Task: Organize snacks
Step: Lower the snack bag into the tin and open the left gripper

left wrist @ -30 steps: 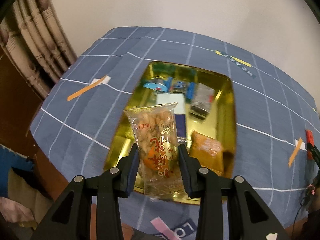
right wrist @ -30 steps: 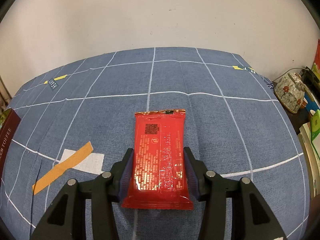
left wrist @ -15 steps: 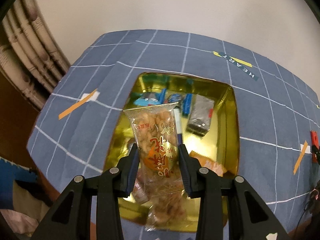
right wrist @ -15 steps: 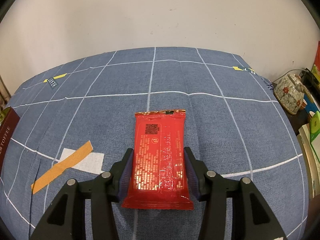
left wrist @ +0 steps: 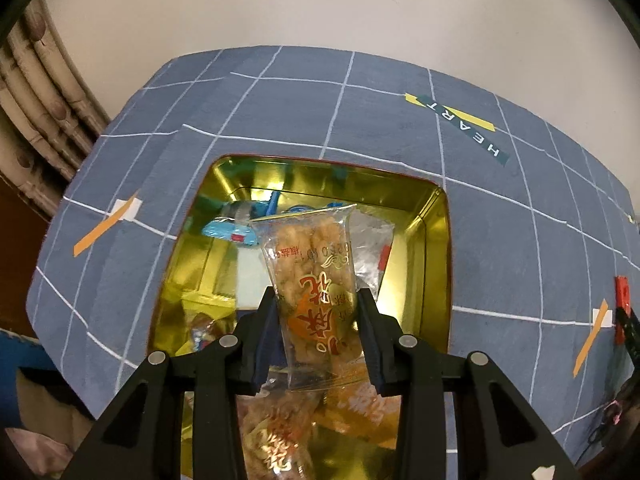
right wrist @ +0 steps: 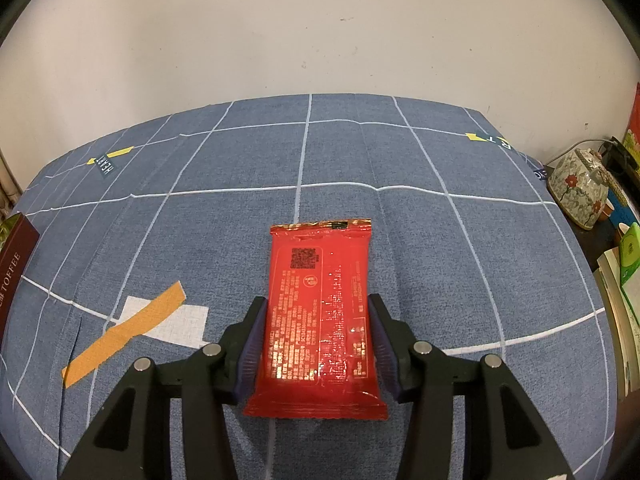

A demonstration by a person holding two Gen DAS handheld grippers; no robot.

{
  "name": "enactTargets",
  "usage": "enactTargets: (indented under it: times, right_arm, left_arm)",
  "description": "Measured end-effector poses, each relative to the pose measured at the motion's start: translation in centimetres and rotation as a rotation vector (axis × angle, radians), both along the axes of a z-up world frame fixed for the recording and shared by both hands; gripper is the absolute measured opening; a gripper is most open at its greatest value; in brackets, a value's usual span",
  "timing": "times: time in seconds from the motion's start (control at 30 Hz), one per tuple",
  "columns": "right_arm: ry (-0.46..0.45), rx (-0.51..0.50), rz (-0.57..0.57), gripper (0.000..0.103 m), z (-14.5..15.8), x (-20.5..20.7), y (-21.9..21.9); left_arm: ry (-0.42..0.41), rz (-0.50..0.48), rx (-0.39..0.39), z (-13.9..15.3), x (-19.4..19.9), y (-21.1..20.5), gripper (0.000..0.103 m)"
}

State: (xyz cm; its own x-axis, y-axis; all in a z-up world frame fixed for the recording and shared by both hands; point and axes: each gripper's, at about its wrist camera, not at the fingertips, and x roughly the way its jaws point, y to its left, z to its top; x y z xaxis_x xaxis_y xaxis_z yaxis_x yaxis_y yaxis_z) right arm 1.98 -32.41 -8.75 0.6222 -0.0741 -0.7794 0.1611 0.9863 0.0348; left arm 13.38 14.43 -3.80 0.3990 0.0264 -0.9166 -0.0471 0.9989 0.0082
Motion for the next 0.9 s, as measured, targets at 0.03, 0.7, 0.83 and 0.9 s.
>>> enactTargets:
  times: [0.03, 0.7, 0.83, 0.9]
  right_arm:
    - [0.0, 0.0, 0.0, 0.05, 0.0, 0.0, 0.0]
    - [0.002, -0.005, 0.005, 0.052, 0.0, 0.1, 0.0]
    - [0.003, -0.007, 0.006, 0.053, 0.0, 0.1, 0.0]
    - [0.003, -0.007, 0.006, 0.053, 0.0, 0.1, 0.1]
  left_arm:
    - [0.006, -0.001, -0.012, -0.1, 0.1, -0.1, 0.035]
    - [0.061, 0.002, -0.084, -2.0, 0.8, -0.6, 0.034]
    - [0.062, 0.0, -0.082, -2.1, 0.6, -0.7, 0.035]
    - [0.076, -0.001, -0.088, -2.3, 0.6, -0.7, 0.036]
